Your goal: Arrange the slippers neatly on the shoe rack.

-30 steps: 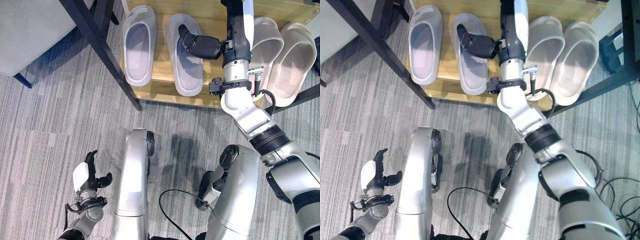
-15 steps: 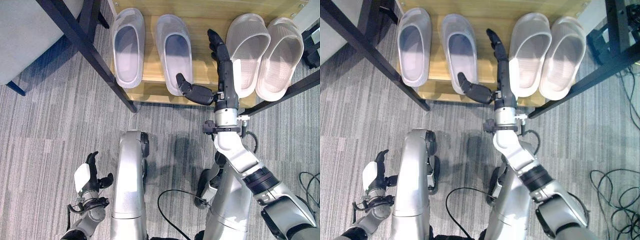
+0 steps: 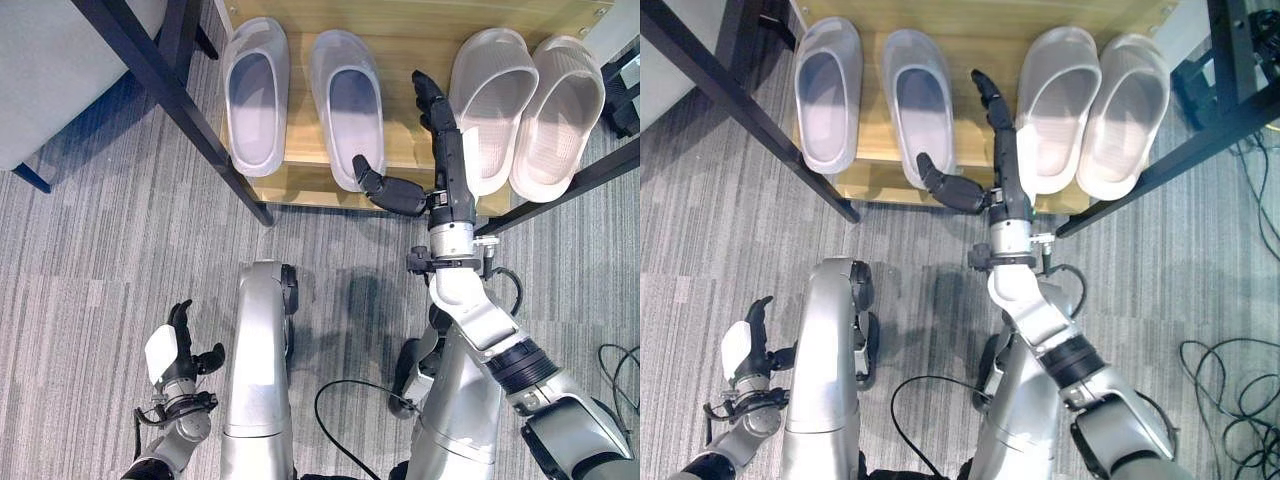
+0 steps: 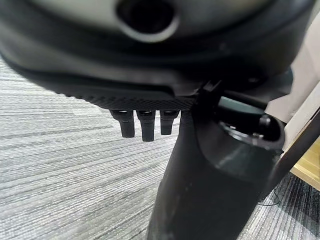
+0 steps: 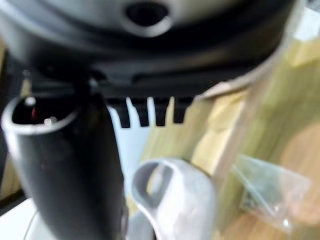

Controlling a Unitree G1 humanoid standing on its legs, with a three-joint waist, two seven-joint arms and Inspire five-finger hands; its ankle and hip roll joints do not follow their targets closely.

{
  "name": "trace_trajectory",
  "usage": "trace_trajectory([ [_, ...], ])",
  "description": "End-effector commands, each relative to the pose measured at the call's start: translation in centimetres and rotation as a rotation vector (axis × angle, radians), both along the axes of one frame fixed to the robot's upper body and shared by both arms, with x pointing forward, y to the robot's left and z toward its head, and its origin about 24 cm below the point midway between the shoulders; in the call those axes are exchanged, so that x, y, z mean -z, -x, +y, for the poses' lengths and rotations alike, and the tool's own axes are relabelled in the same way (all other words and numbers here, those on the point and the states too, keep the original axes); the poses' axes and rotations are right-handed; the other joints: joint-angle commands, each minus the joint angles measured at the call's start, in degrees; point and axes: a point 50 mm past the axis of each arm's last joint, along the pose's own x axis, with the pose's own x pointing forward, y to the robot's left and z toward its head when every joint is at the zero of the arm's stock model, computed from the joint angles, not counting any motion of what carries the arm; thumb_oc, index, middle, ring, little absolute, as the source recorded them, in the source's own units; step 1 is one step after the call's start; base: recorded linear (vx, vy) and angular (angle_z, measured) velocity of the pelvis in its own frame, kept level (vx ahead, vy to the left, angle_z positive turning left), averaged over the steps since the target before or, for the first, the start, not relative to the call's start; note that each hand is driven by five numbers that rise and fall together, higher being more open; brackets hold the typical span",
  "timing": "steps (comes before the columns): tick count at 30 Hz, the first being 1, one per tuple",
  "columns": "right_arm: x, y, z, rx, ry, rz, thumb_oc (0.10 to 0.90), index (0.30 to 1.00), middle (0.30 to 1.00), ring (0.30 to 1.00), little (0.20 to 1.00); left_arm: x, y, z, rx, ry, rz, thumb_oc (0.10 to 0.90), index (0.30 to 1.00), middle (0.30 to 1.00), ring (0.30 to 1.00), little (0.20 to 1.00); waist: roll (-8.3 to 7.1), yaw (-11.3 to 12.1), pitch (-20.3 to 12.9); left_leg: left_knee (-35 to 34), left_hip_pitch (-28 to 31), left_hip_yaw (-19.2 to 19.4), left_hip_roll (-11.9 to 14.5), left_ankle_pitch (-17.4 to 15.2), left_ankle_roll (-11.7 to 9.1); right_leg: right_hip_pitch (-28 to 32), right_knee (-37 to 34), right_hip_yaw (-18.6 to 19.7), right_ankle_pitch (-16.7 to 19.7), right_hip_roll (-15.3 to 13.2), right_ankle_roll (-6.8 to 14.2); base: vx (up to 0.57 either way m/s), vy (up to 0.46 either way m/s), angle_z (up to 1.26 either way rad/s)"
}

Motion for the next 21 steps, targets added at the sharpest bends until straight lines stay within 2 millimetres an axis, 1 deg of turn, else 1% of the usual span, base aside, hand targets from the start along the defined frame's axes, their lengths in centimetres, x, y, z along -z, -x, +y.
trace_trajectory([
  [1, -6.2, 2.0, 2.6, -0.193, -0.070, -0.278, 0.800, 0.900, 0.900, 0.900, 0.900, -0.1, 1.1, 0.8, -0.037, -0.055, -0.030, 0.800, 0.900, 0.900, 0.900, 0.900, 0.61, 3.17, -1.99, 2.39, 1.95, 0.13, -0.48, -6.01, 2.10, 0.50, 0.21, 1.64, 2.12, 0.35, -6.39, 0.00, 0.000, 0.00],
  [2, -5.9, 1.6, 3.0, -0.242, -0.141, -0.231, 0.800, 0.900, 0.900, 0.900, 0.900, -0.2, 0.9, 0.7, -0.033, -0.058, -0.034, 0.800, 0.900, 0.900, 0.900, 0.900, 0.65, 3.33, -1.99, 2.41, 1.95, 0.27, -0.55, -6.38, 2.25, 0.50, 0.15, 1.53, 1.82, 0.18, -6.52, 0.00, 0.000, 0.00],
  [6, -5.1, 1.2, 3.6, -0.307, -0.183, -0.159, 0.800, 0.900, 0.900, 0.900, 0.900, -0.2, 0.9, 0.8, -0.030, -0.050, -0.027, 0.800, 0.900, 0.900, 0.900, 0.900, 0.81, 3.54, -1.99, 2.41, 1.95, 0.21, -0.48, -5.95, 2.02, 0.50, 0.29, 1.81, 2.35, 0.47, -6.32, 0.00, 0.000, 0.00],
  [10, -4.8, 1.1, 4.0, -0.343, -0.200, -0.131, 0.800, 0.900, 0.900, 0.900, 0.900, -0.1, 0.9, 0.9, -0.031, -0.052, -0.020, 0.800, 0.900, 0.900, 0.900, 0.900, 0.93, 3.76, -1.99, 2.47, 1.95, 0.10, -0.53, -5.98, 1.98, 0.50, 0.19, 1.61, 2.34, 0.38, -6.32, 0.00, 0.000, 0.00],
  [14, -4.5, 1.1, 5.1, -0.396, -0.202, -0.097, 0.800, 0.900, 0.900, 0.900, 0.900, -0.1, 0.9, 0.9, -0.025, -0.053, -0.011, 0.800, 0.900, 0.900, 0.900, 0.900, 1.19, 4.06, -1.99, 2.55, 1.95, -0.15, -0.63, -6.05, 1.85, 0.50, 0.18, 1.56, 2.50, 0.53, -6.21, 0.00, 0.000, 0.00],
  [16, -4.5, 1.1, 5.3, -0.401, -0.198, -0.099, 0.800, 0.900, 0.900, 0.900, 0.900, -0.1, 0.9, 0.8, -0.020, -0.055, -0.009, 0.800, 0.900, 0.900, 0.900, 0.900, 1.21, 4.07, -1.99, 2.54, 1.95, -0.13, -0.60, -6.09, 1.85, 0.50, 0.20, 1.59, 2.51, 0.58, -6.20, 0.00, 0.000, 0.00],
  [17, -4.4, 1.2, 5.8, -0.417, -0.196, -0.090, 0.800, 0.900, 0.900, 0.900, 0.900, -0.1, 0.8, 0.6, 0.001, -0.068, -0.004, 0.800, 0.900, 0.900, 0.900, 0.900, 1.17, 4.10, -1.99, 2.55, 1.95, -0.10, -0.65, -6.10, 1.83, 0.50, 0.20, 1.66, 2.62, 0.69, -6.16, 0.00, 0.000, 0.00],
  [21, -4.7, 1.0, 6.5, -0.431, -0.199, -0.090, 0.800, 0.900, 0.900, 0.900, 0.900, 0.0, 0.7, 0.4, 0.030, -0.089, 0.006, 0.800, 0.900, 0.900, 0.900, 0.900, 1.42, 4.23, -1.99, 2.65, 1.95, -0.14, -0.76, -6.12, 1.83, 0.50, 0.33, 1.67, 2.62, 0.63, -6.13, 0.00, 0.000, 0.00],
])
